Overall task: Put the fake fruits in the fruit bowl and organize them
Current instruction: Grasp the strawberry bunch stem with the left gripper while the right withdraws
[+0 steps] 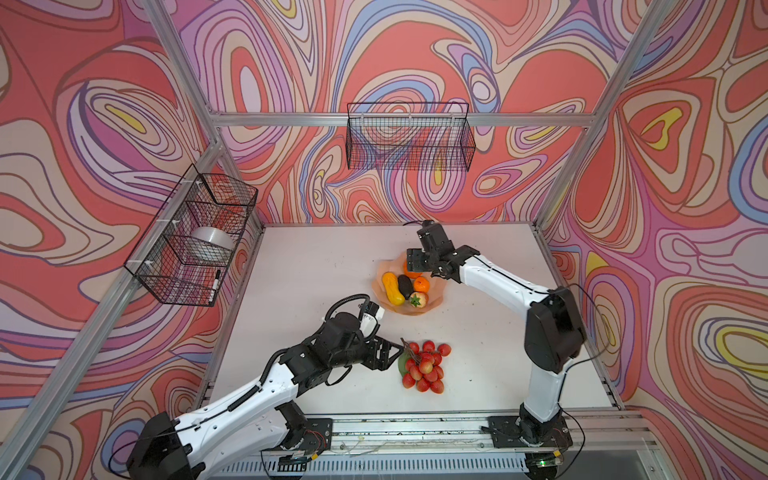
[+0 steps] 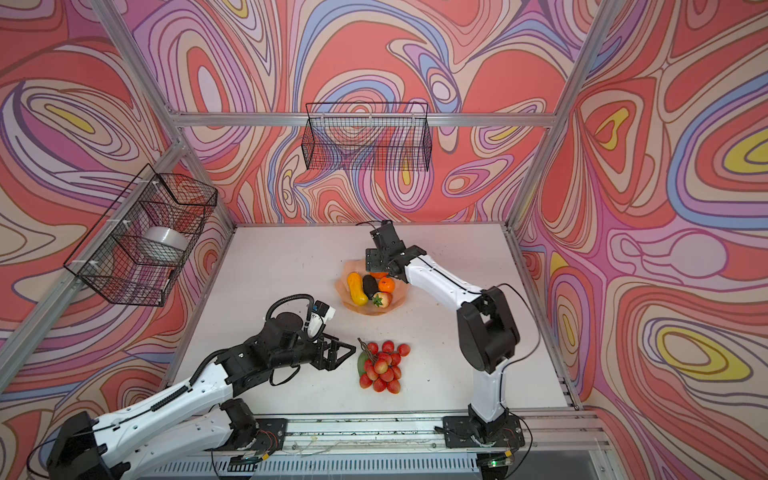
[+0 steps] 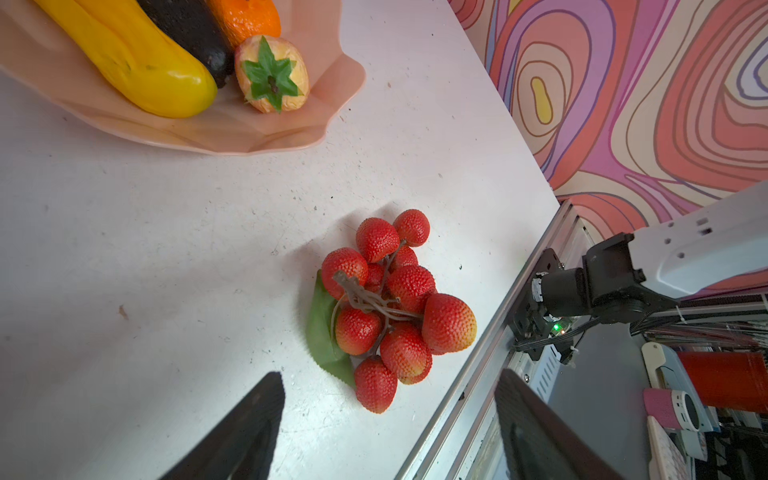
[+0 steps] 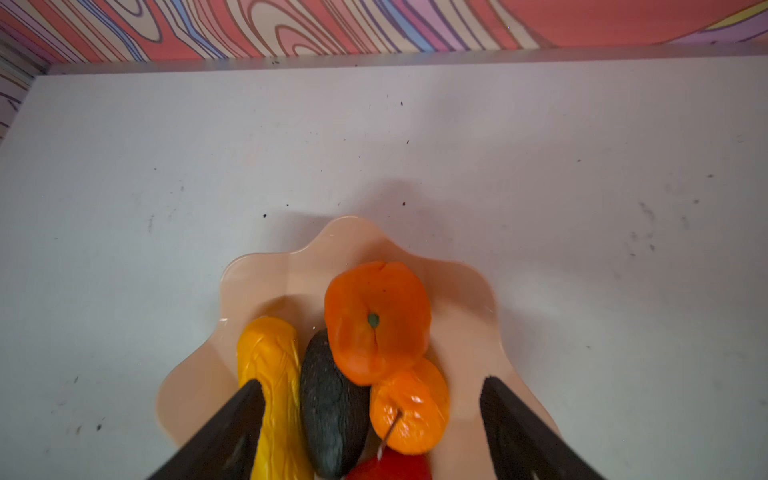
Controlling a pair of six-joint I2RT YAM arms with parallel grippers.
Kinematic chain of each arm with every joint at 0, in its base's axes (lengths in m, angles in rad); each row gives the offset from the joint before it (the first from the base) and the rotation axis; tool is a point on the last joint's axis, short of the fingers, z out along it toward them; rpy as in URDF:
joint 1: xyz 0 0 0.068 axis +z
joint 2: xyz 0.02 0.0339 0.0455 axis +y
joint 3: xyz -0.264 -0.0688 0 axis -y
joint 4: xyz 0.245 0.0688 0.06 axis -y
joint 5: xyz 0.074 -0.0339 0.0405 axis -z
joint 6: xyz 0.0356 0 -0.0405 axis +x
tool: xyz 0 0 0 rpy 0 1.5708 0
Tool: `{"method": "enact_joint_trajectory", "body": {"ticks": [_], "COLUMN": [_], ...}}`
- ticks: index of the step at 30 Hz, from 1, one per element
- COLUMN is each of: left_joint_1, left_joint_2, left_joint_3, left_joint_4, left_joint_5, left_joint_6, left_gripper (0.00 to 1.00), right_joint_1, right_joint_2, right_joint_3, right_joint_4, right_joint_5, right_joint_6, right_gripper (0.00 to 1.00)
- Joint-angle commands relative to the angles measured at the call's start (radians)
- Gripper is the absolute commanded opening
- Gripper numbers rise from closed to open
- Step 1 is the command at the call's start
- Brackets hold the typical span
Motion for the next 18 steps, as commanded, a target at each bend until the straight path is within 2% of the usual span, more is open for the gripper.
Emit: {"method": "enact_joint_trajectory", "body": {"ticks": [1, 3, 9, 18], "left_joint_1": [-0.025, -0.031, -0.077, -0.092], "left_joint_2": [0.058, 0.103, 0.211, 0.338], "left_joint_3": [-0.013, -0.057, -0.032, 0.03], "left_joint_4": [0.131, 0.175, 0.219, 0.283], "left_joint_5": [-0.041, -0.053, -0.097, -0.098], "left_joint_6": [-0.037, -0.05, -0.048, -0.079], "left_gripper": [0.79, 0.78, 0.75, 0.66], "right_joint_1": [-0.001, -0.001, -0.001, -0.001], "right_joint_2": [-0.211, -0.321, -0.564, -0.74], "right_joint_3": [-0.143, -0.249, -0.46, -0.558], "right_joint_4": [0.085, 0.105, 0.064, 0.007], "right_joint_5": [0.032, 0.033, 0.092, 0.156], "right_joint_6": [0.07, 0.11, 0.211, 0.253], "right_gripper": [0.88, 0.89, 0.91, 0.92]}}
